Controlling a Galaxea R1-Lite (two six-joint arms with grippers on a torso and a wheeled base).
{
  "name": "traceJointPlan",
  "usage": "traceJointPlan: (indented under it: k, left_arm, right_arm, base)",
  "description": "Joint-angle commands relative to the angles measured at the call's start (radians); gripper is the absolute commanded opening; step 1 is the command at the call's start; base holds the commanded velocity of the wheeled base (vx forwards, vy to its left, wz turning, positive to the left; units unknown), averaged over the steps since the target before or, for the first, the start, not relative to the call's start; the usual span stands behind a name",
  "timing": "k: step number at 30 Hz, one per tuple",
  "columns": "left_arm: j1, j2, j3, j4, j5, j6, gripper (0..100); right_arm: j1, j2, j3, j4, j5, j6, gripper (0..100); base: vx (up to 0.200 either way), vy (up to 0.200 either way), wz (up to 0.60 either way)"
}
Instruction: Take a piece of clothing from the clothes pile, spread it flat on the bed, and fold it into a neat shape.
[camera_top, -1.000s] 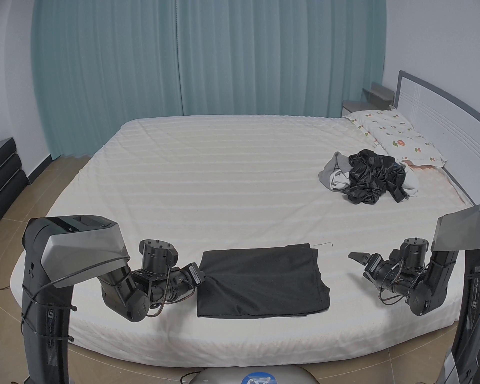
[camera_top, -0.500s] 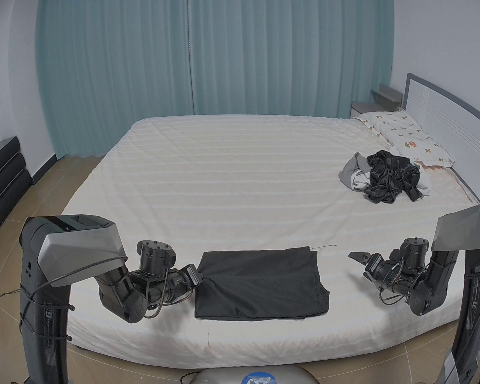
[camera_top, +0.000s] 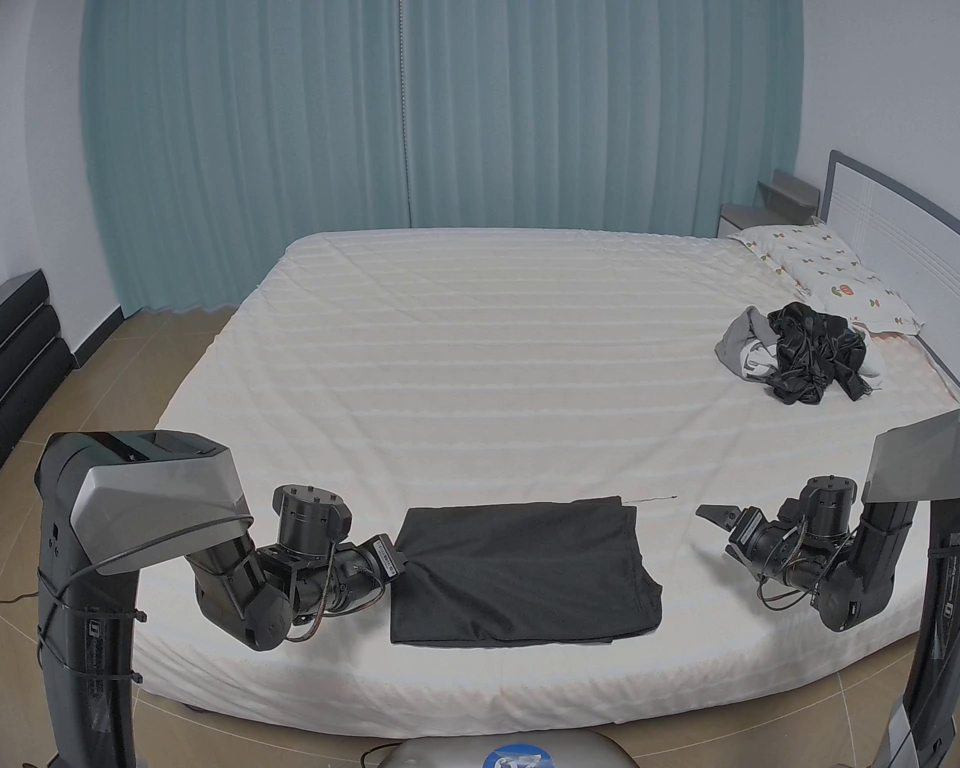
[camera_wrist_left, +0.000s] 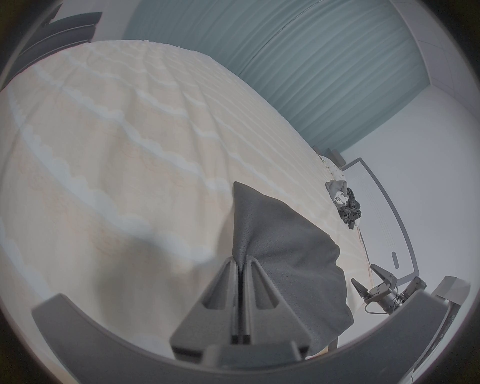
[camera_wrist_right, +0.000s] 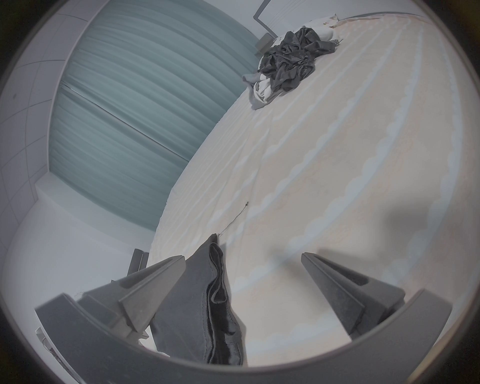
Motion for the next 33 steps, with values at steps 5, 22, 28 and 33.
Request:
traceJointPlan:
  k: [5, 22, 28, 33]
  left_arm:
    - [-0.007, -0.003, 0.013, -0.002, -0.002, 0.001, 0]
    - [-0.03, -0.018, 0.053, -0.008, -0.003, 0.003, 100]
    - [-0.028, -0.046, 0.04, -0.013, -0.005, 0.0, 100]
    - [-0.019, -0.021, -0.046, -0.039, -0.005, -0.005, 100]
  right_arm:
    - [0.0, 0.002, 0.0, -0.001, 0.001, 0.0, 100]
    - [-0.004, 0.002, 0.002, -0.001, 0.001, 0.0, 100]
    - [-0.004, 0.001, 0.0, -0.001, 0.001, 0.0, 100]
    - [-0.003, 0.001, 0.0, 0.001, -0.001, 0.0, 100]
  base:
    - [0.0, 0.12, 0.0]
    - [0.0, 0.0, 0.0]
    - [0.0, 0.0, 0.0]
    - [0.0, 0.0, 0.0]
